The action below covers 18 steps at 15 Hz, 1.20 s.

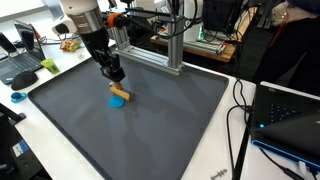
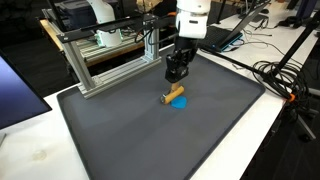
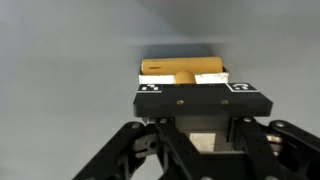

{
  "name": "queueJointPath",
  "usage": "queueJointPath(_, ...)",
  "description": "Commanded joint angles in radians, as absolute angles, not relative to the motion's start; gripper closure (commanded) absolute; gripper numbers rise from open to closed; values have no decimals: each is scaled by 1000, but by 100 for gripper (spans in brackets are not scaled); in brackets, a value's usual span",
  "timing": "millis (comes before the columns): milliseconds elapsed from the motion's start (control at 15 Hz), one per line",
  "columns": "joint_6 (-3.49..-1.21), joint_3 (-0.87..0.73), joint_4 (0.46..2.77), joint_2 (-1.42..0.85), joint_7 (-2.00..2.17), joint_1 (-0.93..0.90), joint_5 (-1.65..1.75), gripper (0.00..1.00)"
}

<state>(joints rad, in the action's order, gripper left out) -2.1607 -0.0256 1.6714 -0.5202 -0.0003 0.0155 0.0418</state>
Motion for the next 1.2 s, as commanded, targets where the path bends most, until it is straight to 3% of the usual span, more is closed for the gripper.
queueJointPath(0,-2279,-25,1709,-529,30,19,25,78)
queueJointPath(1133,-2475,-27,1724,-563,55,20,19,78)
